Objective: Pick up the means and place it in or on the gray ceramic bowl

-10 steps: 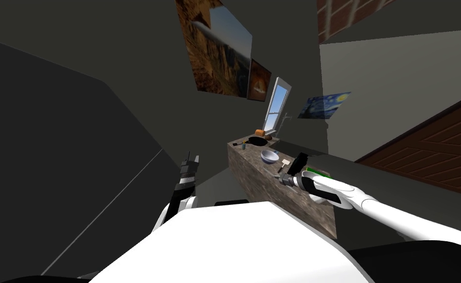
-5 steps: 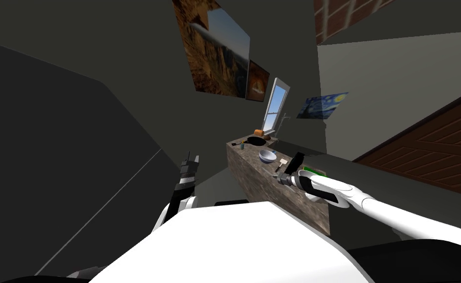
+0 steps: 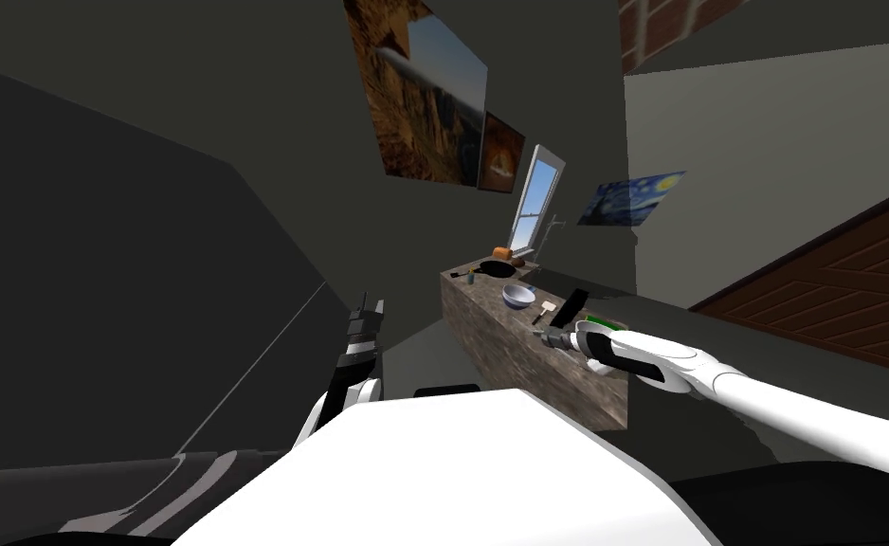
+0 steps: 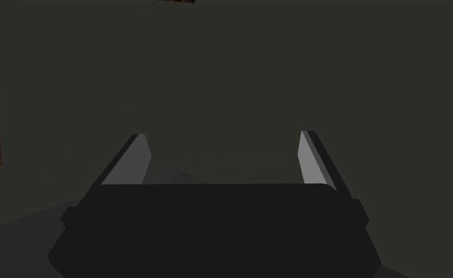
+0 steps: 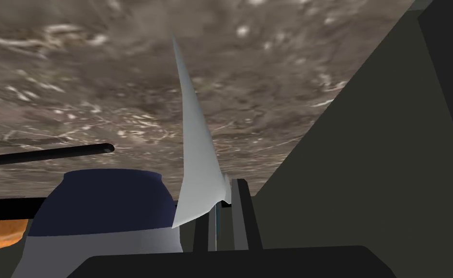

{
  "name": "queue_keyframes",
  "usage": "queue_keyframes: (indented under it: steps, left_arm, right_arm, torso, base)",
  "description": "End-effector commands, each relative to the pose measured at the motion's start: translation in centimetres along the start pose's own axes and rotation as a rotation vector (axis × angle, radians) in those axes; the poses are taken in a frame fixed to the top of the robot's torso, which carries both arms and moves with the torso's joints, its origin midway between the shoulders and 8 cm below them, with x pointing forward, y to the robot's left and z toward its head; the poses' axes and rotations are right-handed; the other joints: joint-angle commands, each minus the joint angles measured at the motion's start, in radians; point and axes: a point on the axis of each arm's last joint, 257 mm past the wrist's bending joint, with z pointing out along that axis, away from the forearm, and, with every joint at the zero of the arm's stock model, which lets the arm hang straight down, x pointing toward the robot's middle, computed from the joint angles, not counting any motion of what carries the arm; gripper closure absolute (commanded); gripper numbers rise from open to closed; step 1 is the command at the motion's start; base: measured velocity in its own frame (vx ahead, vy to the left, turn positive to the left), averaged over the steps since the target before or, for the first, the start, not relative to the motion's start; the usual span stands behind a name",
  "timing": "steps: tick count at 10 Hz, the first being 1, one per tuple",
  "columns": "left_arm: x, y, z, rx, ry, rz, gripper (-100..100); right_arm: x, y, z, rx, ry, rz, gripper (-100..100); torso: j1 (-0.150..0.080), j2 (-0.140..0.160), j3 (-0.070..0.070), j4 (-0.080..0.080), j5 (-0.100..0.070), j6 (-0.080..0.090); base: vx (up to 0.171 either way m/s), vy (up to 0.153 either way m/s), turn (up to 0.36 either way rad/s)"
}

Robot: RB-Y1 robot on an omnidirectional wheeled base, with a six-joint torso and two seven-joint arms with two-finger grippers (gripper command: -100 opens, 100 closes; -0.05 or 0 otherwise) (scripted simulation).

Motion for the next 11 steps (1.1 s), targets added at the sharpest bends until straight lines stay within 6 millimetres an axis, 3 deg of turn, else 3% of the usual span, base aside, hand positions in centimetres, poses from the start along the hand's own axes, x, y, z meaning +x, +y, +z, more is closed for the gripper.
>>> queue_keyframes:
  steps: [1,7,11]
  left_arm:
    - [0.0,0.0,0.0,0.0,0.0,0.0,0]
    - [0.0,0.0,0.0,0.0,0.0,0.0,0]
    - [0.0,0.0,0.0,0.0,0.0,0.0,0]
  right_arm:
    - [-0.8,-1.4,-0.5,0.028,-0.004,0.029,100]
    - [-4.2,-6.6,-3.7,0.124,-0.027,0.125,100]
    - [-6.4,-9.0,-5.9,0.165,-0.039,0.162,100]
  torso:
    - [0.0,0.0,0.0,0.0,0.0,0.0]
    - [-0.004,-0.002,-0.001,0.0,-0.001,0.002]
    - [-0.006,0.002,0.001,0.001,-0.002,0.003]
  base:
    - [-0.106,0.04,0.032]
    - [-0.106,0.027,0.04]
    - [-0.137,-0.022,0.053]
